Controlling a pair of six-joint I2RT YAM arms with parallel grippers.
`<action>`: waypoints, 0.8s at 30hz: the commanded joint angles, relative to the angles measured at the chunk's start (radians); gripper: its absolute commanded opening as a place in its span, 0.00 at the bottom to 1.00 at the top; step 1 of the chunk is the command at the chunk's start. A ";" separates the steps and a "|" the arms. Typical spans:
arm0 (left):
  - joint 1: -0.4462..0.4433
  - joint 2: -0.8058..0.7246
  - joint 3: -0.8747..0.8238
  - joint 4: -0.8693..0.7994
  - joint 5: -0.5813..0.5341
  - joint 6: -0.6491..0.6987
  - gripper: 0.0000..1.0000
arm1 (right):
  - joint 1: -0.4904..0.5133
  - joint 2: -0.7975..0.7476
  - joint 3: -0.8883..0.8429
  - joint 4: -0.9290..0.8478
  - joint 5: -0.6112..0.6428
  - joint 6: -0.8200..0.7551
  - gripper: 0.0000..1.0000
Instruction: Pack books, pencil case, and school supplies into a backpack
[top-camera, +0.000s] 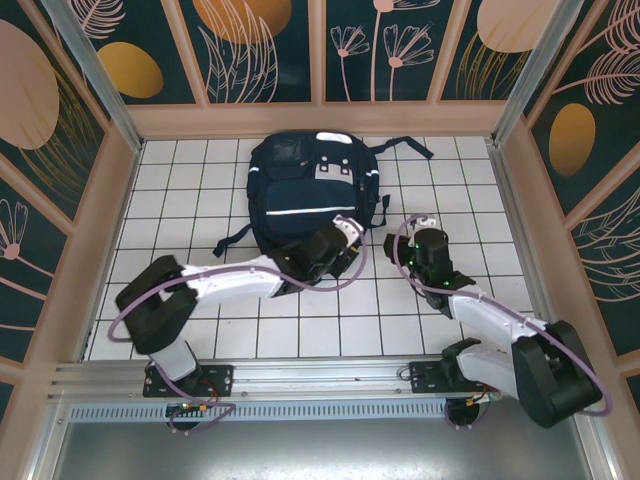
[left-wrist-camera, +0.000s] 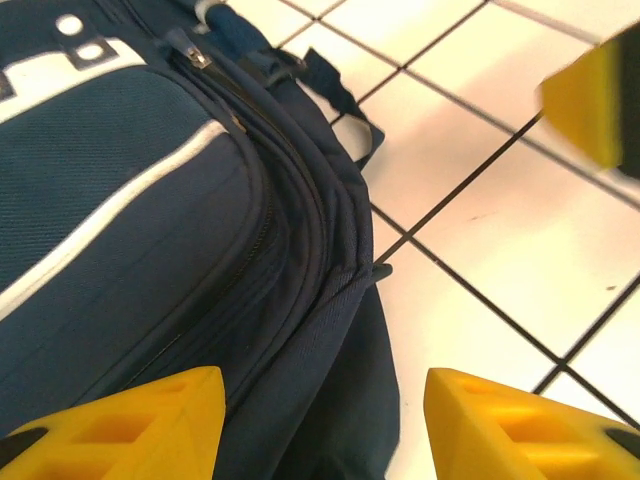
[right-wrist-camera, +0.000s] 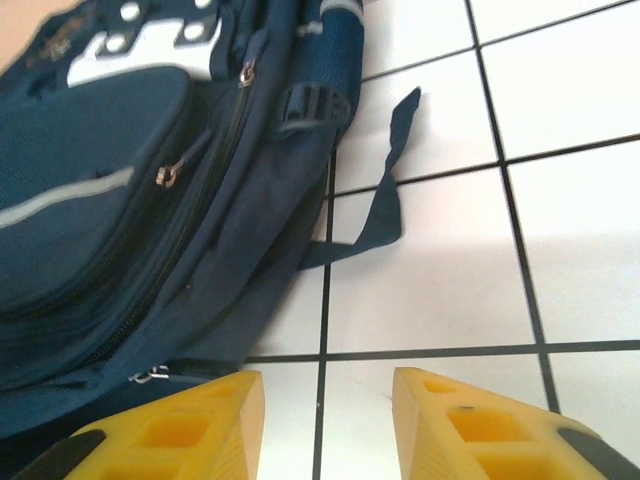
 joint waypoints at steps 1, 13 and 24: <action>-0.006 0.088 0.066 -0.058 -0.057 0.065 0.55 | -0.017 -0.076 -0.037 0.001 0.011 0.032 0.41; -0.005 0.090 0.072 -0.036 -0.134 0.081 0.00 | -0.019 -0.111 -0.089 0.100 -0.198 -0.026 0.43; 0.029 -0.202 -0.108 -0.017 -0.051 0.016 0.00 | 0.227 0.088 0.020 0.156 -0.163 -0.257 0.48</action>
